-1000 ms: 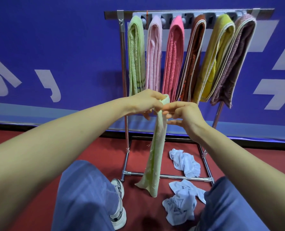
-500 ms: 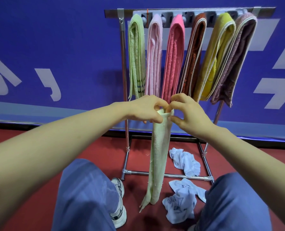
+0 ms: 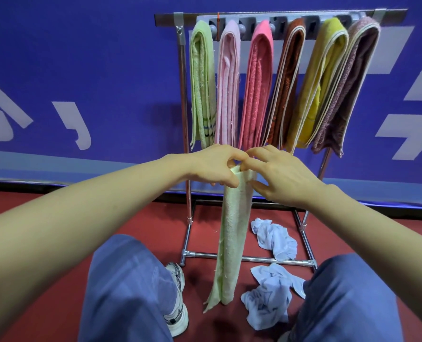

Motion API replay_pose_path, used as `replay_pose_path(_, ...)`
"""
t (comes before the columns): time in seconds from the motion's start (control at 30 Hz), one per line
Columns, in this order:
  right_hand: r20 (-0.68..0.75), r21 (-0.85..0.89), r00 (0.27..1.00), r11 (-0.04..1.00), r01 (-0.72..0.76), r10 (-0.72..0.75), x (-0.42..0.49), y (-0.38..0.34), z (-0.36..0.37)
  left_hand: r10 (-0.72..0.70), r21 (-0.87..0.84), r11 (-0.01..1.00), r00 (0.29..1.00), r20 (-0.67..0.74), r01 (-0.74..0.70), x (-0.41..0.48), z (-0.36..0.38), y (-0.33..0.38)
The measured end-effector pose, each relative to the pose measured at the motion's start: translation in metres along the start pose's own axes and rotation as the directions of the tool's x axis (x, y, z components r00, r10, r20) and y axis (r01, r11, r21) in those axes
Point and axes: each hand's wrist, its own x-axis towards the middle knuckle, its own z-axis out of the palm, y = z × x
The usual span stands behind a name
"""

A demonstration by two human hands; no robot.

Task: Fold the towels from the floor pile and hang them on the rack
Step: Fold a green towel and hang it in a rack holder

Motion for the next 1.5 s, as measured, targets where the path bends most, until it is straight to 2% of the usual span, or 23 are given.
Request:
replay_pose_path(0.13, 0.006, -0.023, 1.000, 1.000, 0.007, -0.007, 0.004, -0.003, 0.001, -0.005, 0.013, 1.000, 1.000, 0.002, 0.005, -0.001, 0.003, 0.000)
replay_pose_path(0.3, 0.004, 0.223, 0.994, 0.969, -0.107, 0.109, 0.003, -0.003, 0.001, 0.044, 0.143, 0.989, 0.998, -0.037, -0.039, 0.000, 0.011, -0.002)
replay_pose_path(0.37, -0.013, 0.265, 0.991, 0.956, -0.122, 0.130, 0.001, -0.003, 0.001, 0.047, 0.187, 0.982, 0.997, -0.056, -0.036, 0.001, 0.012, -0.005)
replay_pose_path(0.67, 0.064, 0.227, 0.992, 0.967, -0.119, 0.107, -0.002, 0.006, 0.003, 0.100, 0.326, 0.942, 0.994, -0.039, -0.082, -0.002, 0.012, -0.010)
replay_pose_path(0.93, 0.070, 0.237, 0.980, 0.951, -0.199, 0.188, 0.007, 0.002, 0.001, 0.091, 0.445, 0.893, 0.996, -0.021, -0.072, 0.002, 0.014, -0.014)
replay_pose_path(1.1, 0.131, 0.264, 0.967, 0.932, -0.248, 0.220, 0.006, 0.003, -0.005, 0.086, 0.484, 0.871, 0.996, 0.013, -0.081, 0.003, 0.013, -0.018)
replay_pose_path(1.33, 0.130, 0.345, 0.945, 0.879, -0.328, 0.301, 0.004, 0.003, -0.007, 0.079, 0.467, 0.881, 0.997, 0.006, -0.072, 0.002, 0.013, -0.022)
replay_pose_path(1.4, 0.138, 0.364, 0.947, 0.874, -0.322, 0.292, 0.005, 0.002, -0.009, 0.070, 0.451, 0.890, 0.997, 0.016, -0.070, 0.002, 0.013, -0.022)
replay_pose_path(1.5, 0.161, 0.296, 0.954, 0.909, -0.292, 0.253, 0.008, 0.002, -0.008, 0.058, 0.461, 0.885, 0.998, 0.020, -0.061, 0.002, 0.012, -0.021)
